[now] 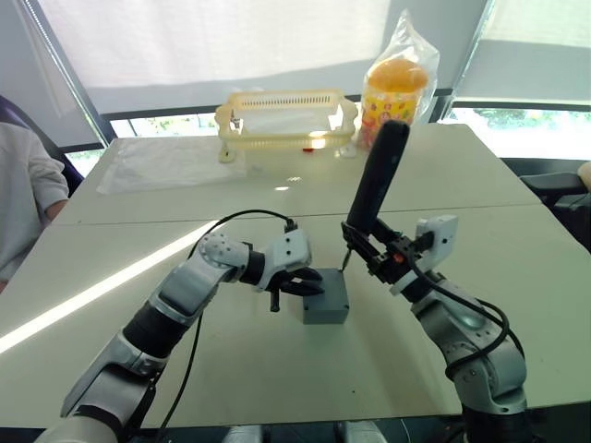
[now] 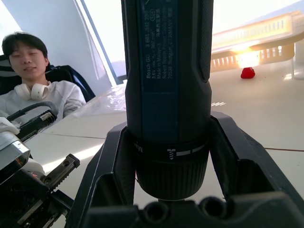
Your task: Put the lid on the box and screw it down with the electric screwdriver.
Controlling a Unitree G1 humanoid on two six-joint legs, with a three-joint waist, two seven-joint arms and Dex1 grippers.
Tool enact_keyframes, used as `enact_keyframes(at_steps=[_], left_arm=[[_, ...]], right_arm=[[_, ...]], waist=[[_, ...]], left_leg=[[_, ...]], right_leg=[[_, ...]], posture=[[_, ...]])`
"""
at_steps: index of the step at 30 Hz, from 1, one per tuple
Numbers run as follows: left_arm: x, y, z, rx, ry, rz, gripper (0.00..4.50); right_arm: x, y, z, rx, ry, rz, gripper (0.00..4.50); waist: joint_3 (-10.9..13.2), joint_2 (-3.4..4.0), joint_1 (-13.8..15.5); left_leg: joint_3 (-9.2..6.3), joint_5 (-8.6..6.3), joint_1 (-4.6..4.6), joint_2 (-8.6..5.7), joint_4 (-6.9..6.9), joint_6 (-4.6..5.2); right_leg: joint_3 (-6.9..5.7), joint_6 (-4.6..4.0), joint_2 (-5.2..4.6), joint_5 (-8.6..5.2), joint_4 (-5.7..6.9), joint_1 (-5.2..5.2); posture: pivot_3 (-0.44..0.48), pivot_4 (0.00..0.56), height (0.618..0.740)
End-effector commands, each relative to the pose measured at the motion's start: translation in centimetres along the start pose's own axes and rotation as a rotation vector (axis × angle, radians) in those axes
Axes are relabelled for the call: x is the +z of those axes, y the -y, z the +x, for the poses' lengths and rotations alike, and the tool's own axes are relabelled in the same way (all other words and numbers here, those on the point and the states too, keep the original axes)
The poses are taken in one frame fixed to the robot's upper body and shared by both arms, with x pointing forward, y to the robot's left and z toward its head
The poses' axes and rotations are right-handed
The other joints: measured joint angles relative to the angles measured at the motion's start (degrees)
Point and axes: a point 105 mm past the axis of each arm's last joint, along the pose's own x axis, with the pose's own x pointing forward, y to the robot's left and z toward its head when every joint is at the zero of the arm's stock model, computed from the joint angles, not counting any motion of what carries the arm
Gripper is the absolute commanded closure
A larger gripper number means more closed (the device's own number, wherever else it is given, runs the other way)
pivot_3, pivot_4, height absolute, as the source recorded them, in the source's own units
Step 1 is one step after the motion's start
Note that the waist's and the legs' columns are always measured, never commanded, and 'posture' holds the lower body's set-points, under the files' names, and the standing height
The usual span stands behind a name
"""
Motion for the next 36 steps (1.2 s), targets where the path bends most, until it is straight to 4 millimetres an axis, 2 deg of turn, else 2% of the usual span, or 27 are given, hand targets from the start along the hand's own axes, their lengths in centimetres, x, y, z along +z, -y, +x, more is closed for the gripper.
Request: enact_keyframes(at_steps=[1, 11, 36], left_arm=[[-1.2, 0.3, 0.1, -0.004, -0.040, -0.019, 3.37], [-1.3, 0.4, 0.3, -0.005, -0.039, -0.020, 3.37], [-1.1, 0.3, 0.2, -0.005, -0.038, -0.010, 3.37]], right_arm=[[2.5, -1.1, 0.1, 0.046, 0.101, -0.044, 2.72], [4.1, -1.7, 0.4, 0.059, 0.142, -0.051, 2.72], [2.5, -1.5, 0.3, 0.051, 0.094, -0.071, 2.72]], waist=[[0.0, 0.00, 0.0], [0.0, 0.00, 0.0], [0.0, -0.01, 0.0]], left_leg=[[0.00, 0.00, 0.00, 0.00, 0.00, 0.00], [0.00, 0.00, 0.00, 0.00, 0.00, 0.00], [-0.01, 0.00, 0.00, 0.00, 0.01, 0.00]], right_leg=[[0.00, 0.00, 0.00, 0.00, 0.00, 0.00], [0.00, 0.00, 0.00, 0.00, 0.00, 0.00], [0.00, 0.00, 0.00, 0.00, 0.00, 0.00]], posture=[[0.000, 0.150, 0.740], [0.000, 0.150, 0.740], [0.000, 0.150, 0.740]])
